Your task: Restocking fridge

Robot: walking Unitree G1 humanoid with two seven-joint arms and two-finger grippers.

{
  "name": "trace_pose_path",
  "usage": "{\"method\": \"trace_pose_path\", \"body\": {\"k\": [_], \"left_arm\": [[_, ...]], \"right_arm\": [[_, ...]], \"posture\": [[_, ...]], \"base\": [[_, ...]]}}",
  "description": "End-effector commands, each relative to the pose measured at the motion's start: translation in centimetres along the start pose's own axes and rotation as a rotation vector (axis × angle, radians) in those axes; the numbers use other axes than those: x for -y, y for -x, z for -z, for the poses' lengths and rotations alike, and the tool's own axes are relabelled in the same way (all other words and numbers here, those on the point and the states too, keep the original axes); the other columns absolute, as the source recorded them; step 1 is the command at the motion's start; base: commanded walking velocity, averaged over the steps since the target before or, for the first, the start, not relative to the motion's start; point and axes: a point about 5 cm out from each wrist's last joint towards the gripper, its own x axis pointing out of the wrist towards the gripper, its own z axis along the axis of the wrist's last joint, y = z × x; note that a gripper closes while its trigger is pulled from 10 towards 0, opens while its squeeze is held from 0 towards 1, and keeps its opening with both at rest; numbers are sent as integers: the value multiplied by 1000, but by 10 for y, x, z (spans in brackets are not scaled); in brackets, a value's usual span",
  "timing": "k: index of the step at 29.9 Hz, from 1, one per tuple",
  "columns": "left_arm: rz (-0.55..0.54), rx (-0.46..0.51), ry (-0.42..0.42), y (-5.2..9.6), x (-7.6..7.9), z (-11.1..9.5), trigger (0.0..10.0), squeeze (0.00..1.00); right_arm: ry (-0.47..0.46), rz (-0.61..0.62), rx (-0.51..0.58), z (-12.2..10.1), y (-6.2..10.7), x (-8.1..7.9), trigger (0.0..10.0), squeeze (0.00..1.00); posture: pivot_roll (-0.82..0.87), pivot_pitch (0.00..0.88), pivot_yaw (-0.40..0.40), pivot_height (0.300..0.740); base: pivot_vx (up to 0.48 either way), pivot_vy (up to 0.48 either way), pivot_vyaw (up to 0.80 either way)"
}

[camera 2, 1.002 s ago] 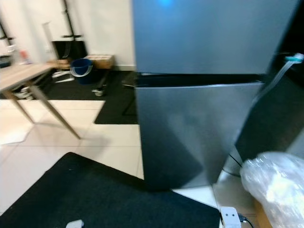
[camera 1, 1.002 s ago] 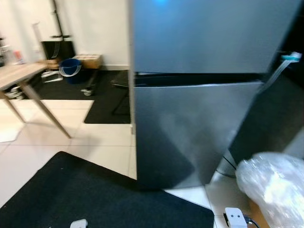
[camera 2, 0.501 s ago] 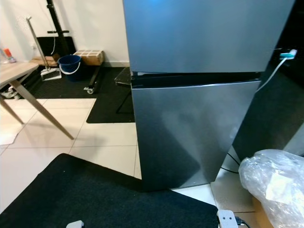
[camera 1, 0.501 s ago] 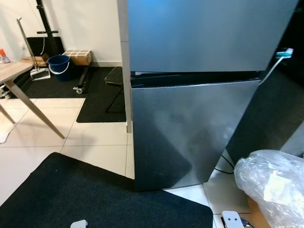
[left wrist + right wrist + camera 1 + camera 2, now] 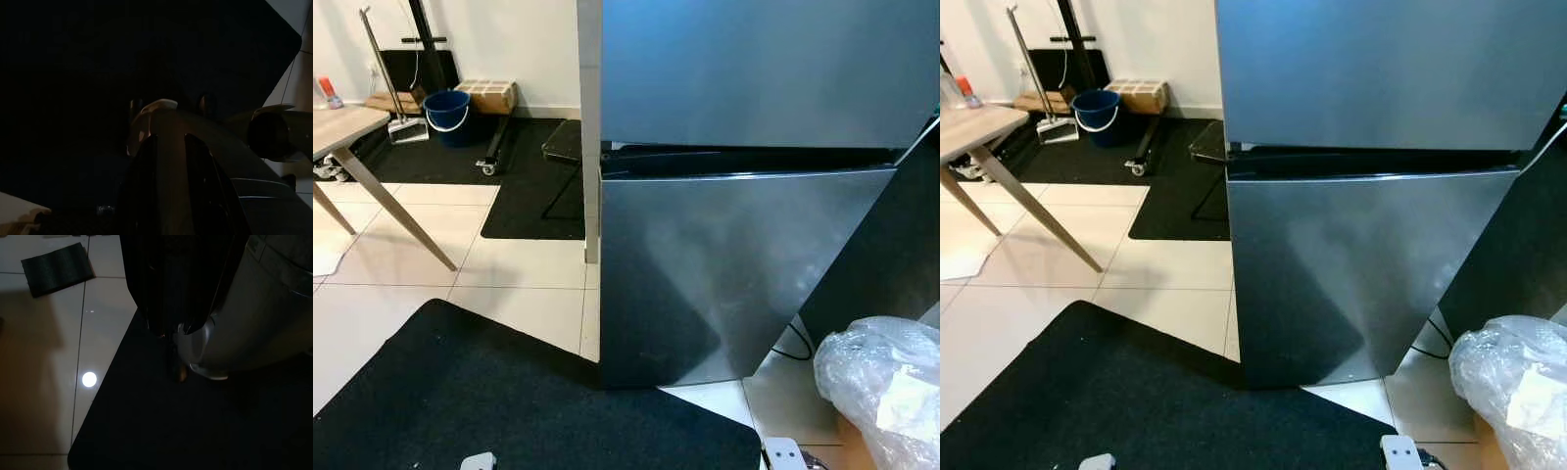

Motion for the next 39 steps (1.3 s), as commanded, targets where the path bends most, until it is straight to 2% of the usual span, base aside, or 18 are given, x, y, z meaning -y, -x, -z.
{"method": "trace_pose_path", "body": {"k": [1, 25, 27, 28, 30, 34, 36, 39], "left_arm": [[20, -30, -6, -1, 5, 5, 10000, 0], [23, -31, -13, -1, 6, 5, 10000, 0], [23, -30, -12, -1, 6, 5, 10000, 0], [21, -31, -18, -1, 6, 5, 10000, 0], [15, -24, -17, -1, 5, 5, 10000, 0], [-1, -17, 2, -1, 3, 4, 10000, 0], [-2, -16, 8, -1, 3, 4, 10000, 0], [-1, -16, 10, -1, 3, 3, 10000, 0]], "right_arm": [[1, 1, 17, -5, -1, -2, 10000, 0], [-8, 14, 55, -14, -2, -1, 10000, 0], [-26, 15, 74, -17, -2, 0, 10000, 0], [-82, 14, 134, -28, -2, 3, 10000, 0], [-128, 6, 181, -37, -1, 5, 10000, 0], [-185, -10, 233, -45, 0, 7, 10000, 0], [-274, -41, 318, -61, 2, 11, 10000, 0], [-314, -69, 362, -69, 3, 12, 10000, 0]], "posture": [[-42, 0, -23, 740], [-42, 0, -23, 740], [-42, 0, -23, 740], [-42, 0, -23, 740], [-49, 0, -17, 740], [-49, 0, -17, 740], [-46, 0, -20, 740], [-46, 0, -20, 740]], "base": [[262, 0, 0], [269, 0, 0], [0, 0, 0], [0, 0, 0], [0, 0, 0], [0, 0, 0], [0, 0, 0], [0, 0, 0]]}}
